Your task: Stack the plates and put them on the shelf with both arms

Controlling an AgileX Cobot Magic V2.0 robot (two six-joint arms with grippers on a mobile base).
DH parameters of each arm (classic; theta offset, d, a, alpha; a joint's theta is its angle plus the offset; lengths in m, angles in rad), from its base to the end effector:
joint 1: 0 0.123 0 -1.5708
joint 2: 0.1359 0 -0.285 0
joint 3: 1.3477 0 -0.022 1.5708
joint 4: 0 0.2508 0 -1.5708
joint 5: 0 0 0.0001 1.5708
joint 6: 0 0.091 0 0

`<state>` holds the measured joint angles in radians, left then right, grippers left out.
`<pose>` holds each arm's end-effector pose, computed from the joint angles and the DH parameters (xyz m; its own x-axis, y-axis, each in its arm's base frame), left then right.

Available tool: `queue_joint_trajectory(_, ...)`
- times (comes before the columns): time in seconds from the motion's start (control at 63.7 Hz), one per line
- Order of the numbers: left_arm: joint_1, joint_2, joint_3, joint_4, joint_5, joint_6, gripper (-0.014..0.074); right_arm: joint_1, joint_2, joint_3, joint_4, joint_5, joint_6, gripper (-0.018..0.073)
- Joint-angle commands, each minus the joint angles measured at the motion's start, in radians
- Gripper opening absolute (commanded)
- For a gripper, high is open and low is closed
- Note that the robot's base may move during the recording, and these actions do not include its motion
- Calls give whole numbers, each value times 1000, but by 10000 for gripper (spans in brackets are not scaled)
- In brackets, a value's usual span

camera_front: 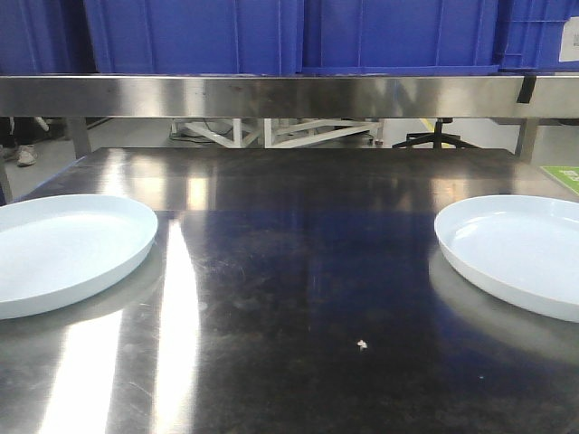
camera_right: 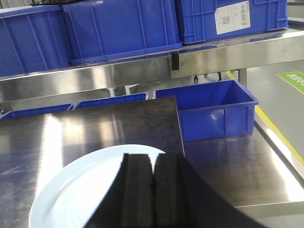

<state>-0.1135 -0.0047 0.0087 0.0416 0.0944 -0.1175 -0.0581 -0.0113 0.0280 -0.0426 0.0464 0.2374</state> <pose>0.0562 -0.0060 0.2019 -0.0193 -0.0743 -0.9970 0.1082 0.9912 -0.0760 0.0567 -0.0035 0.2001 0.0353 0.1919 -0.9808 0.0542 0.9796 0.1936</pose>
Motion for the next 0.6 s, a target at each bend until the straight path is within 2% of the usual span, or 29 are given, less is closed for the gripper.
queue_joint_trajectory(0.0,3,-20,2,-1,-87,0,96,-2,-18,2,0,-82,-11,48)
queue_joint_trajectory(0.157,2,-10,-15,22,-94,2,96,-2,-18,2,0,-80,-11,48)
queue_joint_trajectory(0.251,0,62,-111,22,-67,2,96,-2,-18,2,0,-80,-11,48)
queue_joint_trajectory(0.314,-8,138,-219,54,-30,2,96,-2,-18,2,0,-80,-11,48)
queue_joint_trajectory(0.408,-29,280,-394,114,69,2,96,-2,-18,2,0,-80,-11,48)
queue_joint_trajectory(0.581,-62,616,-758,157,387,2,96,-2,-18,2,0,-80,-11,48)
